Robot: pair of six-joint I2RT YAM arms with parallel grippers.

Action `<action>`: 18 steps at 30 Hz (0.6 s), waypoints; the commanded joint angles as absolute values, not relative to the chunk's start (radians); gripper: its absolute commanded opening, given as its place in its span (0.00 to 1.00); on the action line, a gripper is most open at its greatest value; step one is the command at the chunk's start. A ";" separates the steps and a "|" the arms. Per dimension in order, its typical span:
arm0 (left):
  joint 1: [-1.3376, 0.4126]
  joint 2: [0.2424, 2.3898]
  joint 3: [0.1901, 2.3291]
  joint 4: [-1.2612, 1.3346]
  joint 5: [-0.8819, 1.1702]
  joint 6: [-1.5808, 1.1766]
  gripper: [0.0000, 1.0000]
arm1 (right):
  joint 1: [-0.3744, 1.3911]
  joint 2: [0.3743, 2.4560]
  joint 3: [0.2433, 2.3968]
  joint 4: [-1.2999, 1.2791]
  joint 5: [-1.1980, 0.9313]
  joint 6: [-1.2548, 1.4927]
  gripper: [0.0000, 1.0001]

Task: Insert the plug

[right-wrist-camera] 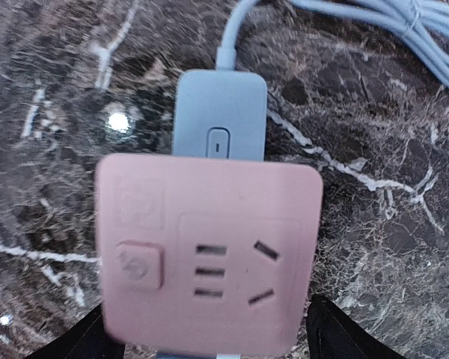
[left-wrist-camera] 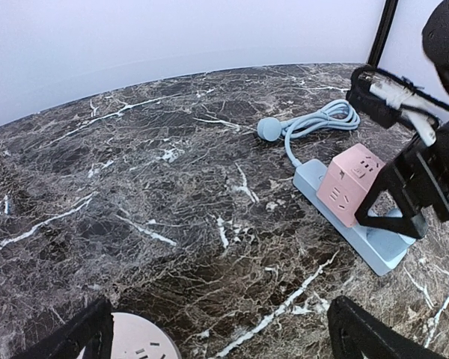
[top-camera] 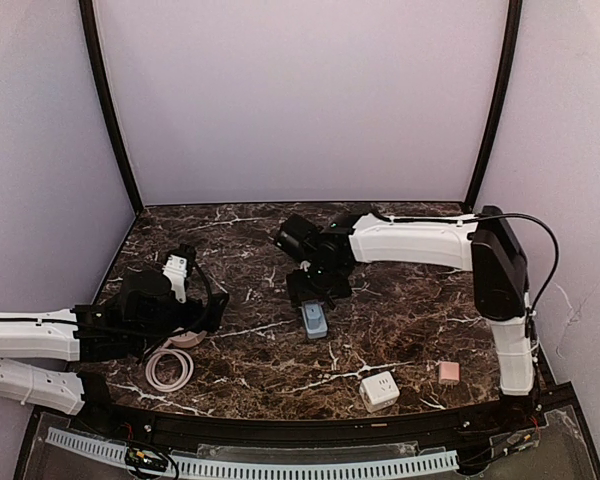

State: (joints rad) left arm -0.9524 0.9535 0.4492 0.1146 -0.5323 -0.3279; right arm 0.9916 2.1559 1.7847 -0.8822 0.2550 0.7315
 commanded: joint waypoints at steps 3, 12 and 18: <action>-0.948 0.977 0.420 0.182 -0.405 -0.286 1.00 | 0.983 1.929 1.673 -0.738 0.248 0.666 0.85; -1.027 1.242 0.512 0.304 -0.190 -0.215 1.00 | 0.975 1.632 1.374 -0.606 0.445 0.640 0.94; -1.156 1.535 0.679 0.306 -0.332 -0.140 0.98 | 0.967 1.442 1.175 -0.477 0.521 0.629 0.94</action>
State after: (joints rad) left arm -1.1076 1.4040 0.5865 0.2749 -0.2569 -0.2043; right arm 0.9752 1.5417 1.2671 -0.6048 0.4301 0.6430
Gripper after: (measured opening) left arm 0.996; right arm 0.940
